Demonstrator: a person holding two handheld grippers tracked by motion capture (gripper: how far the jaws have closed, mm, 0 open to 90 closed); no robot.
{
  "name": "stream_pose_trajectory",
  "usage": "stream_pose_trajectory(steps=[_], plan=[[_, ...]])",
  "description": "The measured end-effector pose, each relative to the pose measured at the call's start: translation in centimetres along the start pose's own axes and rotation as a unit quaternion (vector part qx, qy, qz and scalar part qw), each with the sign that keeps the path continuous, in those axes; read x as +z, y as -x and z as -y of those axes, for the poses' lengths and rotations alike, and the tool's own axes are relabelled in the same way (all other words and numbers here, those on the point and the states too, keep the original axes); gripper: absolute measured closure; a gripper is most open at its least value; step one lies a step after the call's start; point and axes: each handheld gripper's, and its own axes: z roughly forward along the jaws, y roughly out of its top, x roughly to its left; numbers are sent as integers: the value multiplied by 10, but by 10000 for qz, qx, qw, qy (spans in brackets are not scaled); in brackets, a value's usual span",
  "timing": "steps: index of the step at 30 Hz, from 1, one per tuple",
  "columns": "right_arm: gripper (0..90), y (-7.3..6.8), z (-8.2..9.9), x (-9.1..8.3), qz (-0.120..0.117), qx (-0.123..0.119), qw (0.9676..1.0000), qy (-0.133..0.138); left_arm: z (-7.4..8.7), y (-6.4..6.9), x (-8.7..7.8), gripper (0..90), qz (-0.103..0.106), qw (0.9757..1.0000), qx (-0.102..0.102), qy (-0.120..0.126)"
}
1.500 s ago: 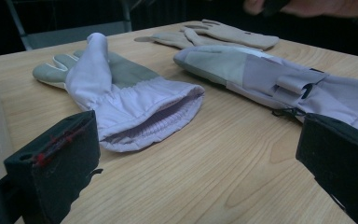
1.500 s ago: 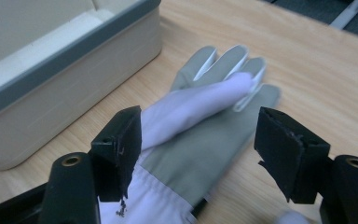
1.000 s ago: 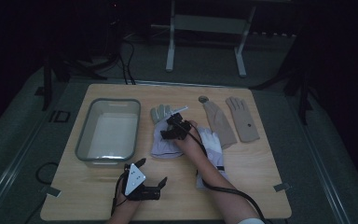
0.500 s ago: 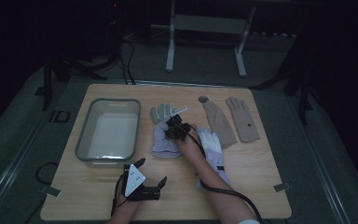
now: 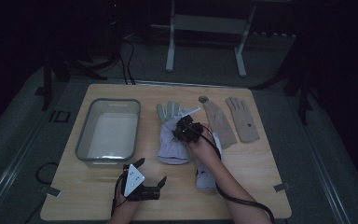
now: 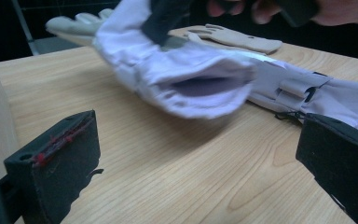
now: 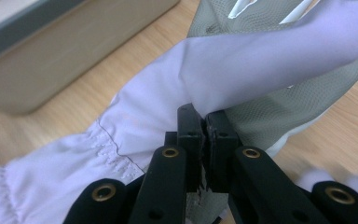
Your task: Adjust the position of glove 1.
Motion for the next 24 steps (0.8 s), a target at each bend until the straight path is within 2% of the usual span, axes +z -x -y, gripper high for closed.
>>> stream_pose_trajectory(steps=[1,5,12,13,22,24], plan=[[866,-1,3,-3,42,-57,10000,-35,0,0,0,0,-13,10000,-1,4],[866,-2,20,-9,73,46,9999,-75,0,0,0,0,-24,10000,18,-4],[862,-3,45,9,148,172,9991,-345,0,1,0,0,-34,10000,32,-11],[862,-3,47,12,152,127,9992,-356,0,1,0,0,-37,10000,32,-17],[830,2,53,21,80,315,9989,-348,0,1,0,0,-26,10000,35,-31],[790,3,52,21,46,361,9987,-348,0,1,1,0,-19,10000,41,-36]])
